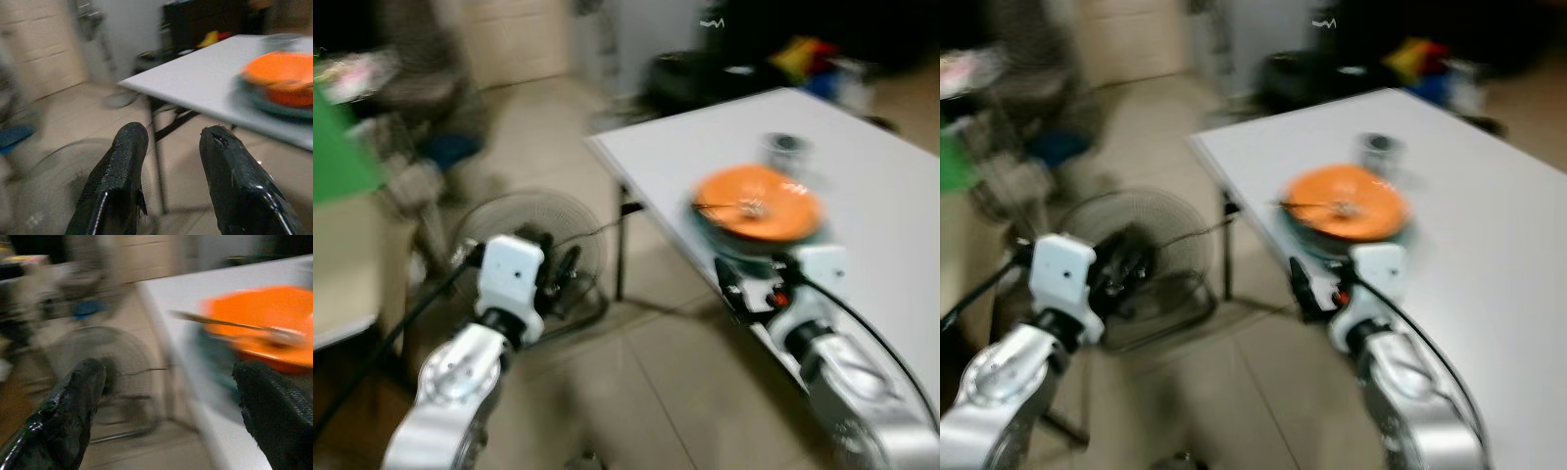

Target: Setting the table

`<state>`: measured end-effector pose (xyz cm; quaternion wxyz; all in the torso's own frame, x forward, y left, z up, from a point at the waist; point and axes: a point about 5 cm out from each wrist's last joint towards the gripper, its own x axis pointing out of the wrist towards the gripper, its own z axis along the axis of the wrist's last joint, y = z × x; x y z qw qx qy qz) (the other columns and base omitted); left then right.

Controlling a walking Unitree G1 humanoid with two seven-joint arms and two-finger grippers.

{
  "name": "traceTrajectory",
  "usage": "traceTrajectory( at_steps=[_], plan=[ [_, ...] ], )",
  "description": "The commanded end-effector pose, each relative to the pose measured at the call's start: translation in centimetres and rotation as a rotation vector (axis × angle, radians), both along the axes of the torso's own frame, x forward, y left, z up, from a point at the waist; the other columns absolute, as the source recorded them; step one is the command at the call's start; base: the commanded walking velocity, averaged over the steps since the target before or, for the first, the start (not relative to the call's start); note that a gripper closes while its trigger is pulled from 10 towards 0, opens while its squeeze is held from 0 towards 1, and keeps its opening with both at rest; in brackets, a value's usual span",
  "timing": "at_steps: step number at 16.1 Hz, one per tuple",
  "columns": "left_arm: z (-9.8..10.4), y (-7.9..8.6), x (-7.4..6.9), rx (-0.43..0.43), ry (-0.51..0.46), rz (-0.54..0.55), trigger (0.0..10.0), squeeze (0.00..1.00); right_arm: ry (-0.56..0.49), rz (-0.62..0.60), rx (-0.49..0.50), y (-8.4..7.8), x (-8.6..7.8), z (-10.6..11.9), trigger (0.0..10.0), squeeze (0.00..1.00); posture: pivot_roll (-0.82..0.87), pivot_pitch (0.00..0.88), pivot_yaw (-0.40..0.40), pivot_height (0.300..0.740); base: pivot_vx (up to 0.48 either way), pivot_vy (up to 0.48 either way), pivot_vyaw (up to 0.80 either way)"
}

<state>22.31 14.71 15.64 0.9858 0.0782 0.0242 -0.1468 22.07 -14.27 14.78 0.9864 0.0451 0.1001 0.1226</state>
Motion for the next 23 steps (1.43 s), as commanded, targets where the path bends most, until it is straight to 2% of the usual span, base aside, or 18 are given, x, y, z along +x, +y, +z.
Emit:
traceTrajectory(
  at_steps=[1, 23],
  plan=[
    [0.22, -0.26, 0.18, -0.003, -0.007, -0.010, 10.0, 0.00, -0.020, -0.020, -0.008, -0.41, 0.09, 0.27, 10.0, 1.00, 0.12, 0.000, 0.017, 0.740, 0.000, 0.307, 0.00],
    [0.12, 0.11, 0.10, 0.009, 0.004, -0.020, 10.0, 0.00, 0.001, -0.029, 0.026, -0.29, 0.32, 0.00, 10.0, 1.00, 0.13, 0.000, 0.012, 0.740, 0.000, 0.299, 0.00]
  ],
)
